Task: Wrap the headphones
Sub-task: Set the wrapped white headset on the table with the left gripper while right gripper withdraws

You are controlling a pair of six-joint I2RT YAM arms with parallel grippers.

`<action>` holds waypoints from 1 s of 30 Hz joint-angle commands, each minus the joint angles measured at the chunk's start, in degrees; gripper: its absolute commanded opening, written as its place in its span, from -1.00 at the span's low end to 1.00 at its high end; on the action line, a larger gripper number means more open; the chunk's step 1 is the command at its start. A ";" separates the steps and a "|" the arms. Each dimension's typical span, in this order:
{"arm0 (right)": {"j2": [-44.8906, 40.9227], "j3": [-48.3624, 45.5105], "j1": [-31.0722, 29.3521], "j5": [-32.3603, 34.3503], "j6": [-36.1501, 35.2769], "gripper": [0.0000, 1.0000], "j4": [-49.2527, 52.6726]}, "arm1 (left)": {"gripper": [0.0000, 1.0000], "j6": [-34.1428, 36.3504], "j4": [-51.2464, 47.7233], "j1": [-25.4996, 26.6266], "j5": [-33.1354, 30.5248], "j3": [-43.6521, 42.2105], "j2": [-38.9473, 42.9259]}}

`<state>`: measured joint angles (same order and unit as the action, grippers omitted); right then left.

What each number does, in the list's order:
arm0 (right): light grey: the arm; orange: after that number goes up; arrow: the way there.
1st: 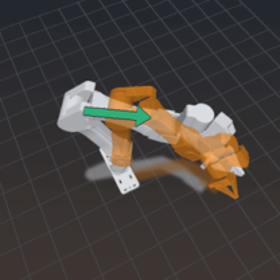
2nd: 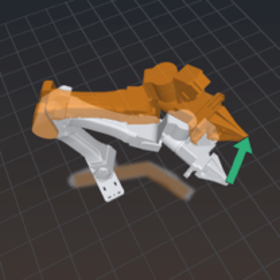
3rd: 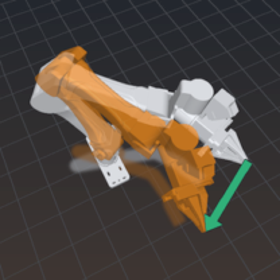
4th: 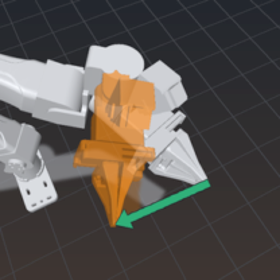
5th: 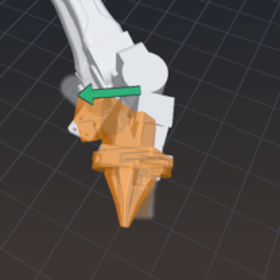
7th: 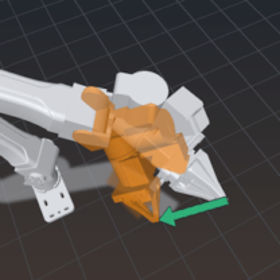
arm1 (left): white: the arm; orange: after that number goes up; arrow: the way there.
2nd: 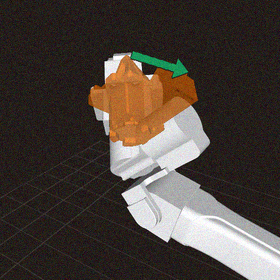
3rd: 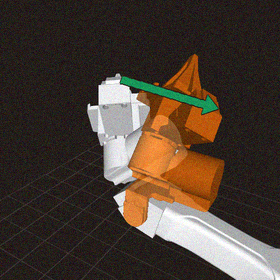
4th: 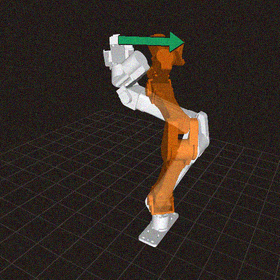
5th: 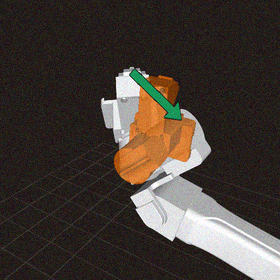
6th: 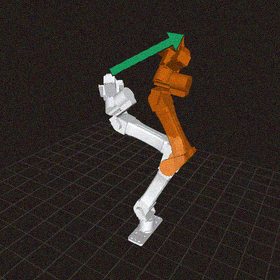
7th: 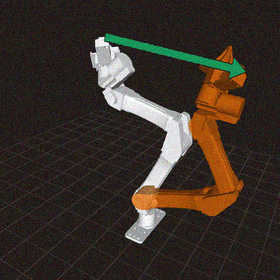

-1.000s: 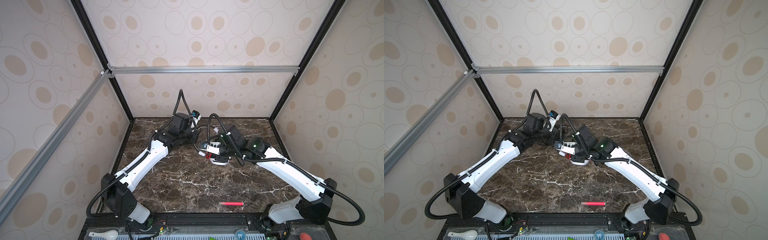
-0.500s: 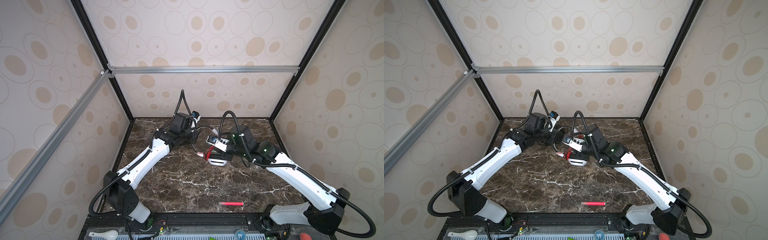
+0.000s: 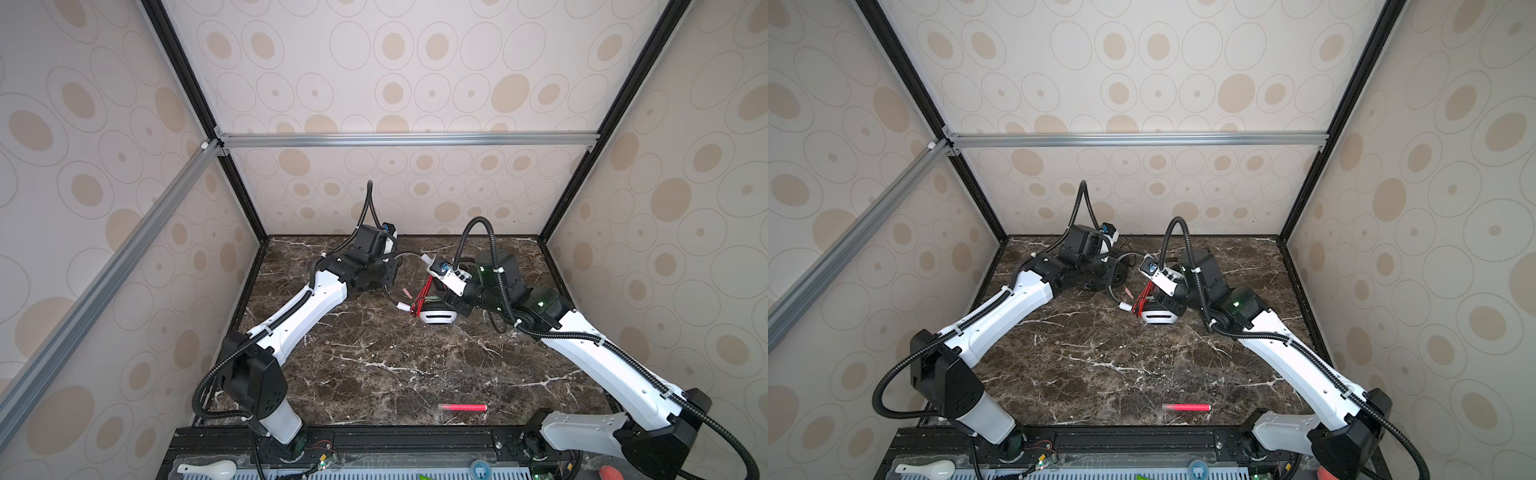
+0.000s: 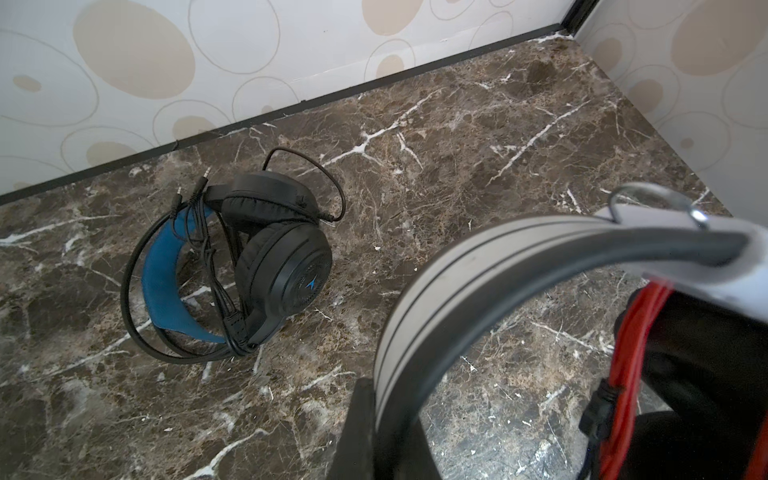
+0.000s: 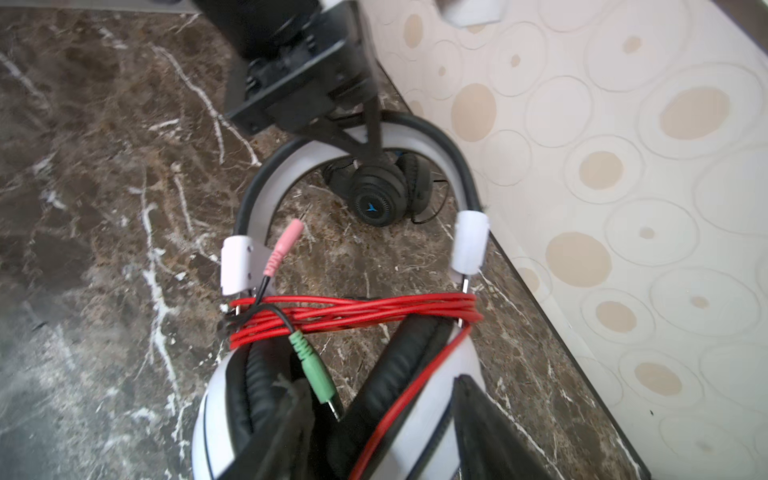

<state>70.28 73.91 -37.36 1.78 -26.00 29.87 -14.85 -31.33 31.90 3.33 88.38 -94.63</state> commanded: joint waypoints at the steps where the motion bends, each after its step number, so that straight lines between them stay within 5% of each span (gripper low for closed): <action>1: -0.91 -0.77 1.89 5.56 6.09 0.25 -2.29 | -1.00 -9.63 3.84 -0.39 0.41 3.50 -2.80; 10: -2.33 -1.99 8.51 12.42 15.76 0.61 -0.56 | -1.00 -20.86 7.42 0.04 -2.40 12.58 -16.87; 22: -2.34 -3.51 12.76 12.80 20.38 0.94 -0.55 | -1.00 -26.55 1.22 1.32 -4.87 39.58 -40.64; 30: -2.92 -4.67 13.96 13.56 21.95 0.99 -0.35 | -1.00 -29.49 0.84 2.53 -4.73 42.89 -46.08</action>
<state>68.64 70.24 -24.08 14.63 -5.54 29.15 -40.58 -31.57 33.47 -1.87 127.35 -141.38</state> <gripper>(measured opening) 0.997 0.067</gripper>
